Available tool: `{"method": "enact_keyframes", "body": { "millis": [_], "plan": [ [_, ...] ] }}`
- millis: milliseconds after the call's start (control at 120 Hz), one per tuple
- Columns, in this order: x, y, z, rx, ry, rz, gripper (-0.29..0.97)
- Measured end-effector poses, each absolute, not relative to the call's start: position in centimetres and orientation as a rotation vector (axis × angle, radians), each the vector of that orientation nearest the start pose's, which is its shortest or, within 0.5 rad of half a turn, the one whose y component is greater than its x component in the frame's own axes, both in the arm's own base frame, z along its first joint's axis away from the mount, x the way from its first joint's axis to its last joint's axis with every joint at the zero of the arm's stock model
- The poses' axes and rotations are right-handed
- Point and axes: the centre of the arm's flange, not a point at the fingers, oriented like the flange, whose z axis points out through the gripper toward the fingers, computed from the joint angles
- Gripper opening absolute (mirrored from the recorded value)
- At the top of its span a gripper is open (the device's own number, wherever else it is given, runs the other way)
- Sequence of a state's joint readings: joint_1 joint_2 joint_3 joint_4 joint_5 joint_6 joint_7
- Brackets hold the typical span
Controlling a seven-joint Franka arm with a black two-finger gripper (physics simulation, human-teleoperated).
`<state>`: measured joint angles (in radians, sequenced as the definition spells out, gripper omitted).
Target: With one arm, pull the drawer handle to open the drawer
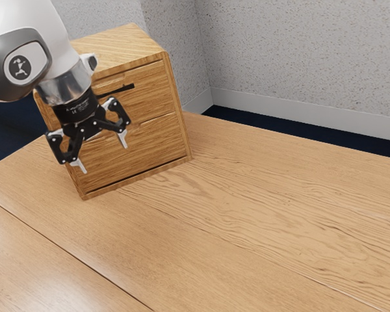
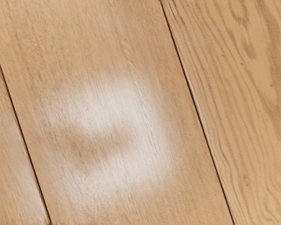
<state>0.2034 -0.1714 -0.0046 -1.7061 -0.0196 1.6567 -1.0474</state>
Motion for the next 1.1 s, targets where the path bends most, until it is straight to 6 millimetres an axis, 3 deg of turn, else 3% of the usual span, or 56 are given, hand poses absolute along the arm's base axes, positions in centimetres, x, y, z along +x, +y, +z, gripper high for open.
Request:
{"method": "enact_keyframes", "body": {
  "millis": [217, 333, 450, 600, 717, 858, 975, 1100],
  "plan": [
    [49.2, 10.6, 65.6, -2.456, -2.066, -0.149, 0.68],
    [48.7, 7.9, 66.5, -2.459, -2.073, -0.148, 0.68],
    [50.3, 6.3, 67.9, -2.547, -1.845, -0.236, 0.68],
    [56.6, 5.9, 67.6, -2.666, -1.418, -0.367, 0.68],
    [58.0, 6.2, 67.6, -2.754, -1.149, -0.459, 0.68],
    [58.2, 9.3, 67.8, -2.778, -0.947, -0.506, 0.68],
    [57.8, 12.7, 66.7, -2.757, -0.797, -0.468, 0.68],
    [58.7, 14.3, 67.3, -2.765, -0.531, -0.483, 0.68]
  ]
}}
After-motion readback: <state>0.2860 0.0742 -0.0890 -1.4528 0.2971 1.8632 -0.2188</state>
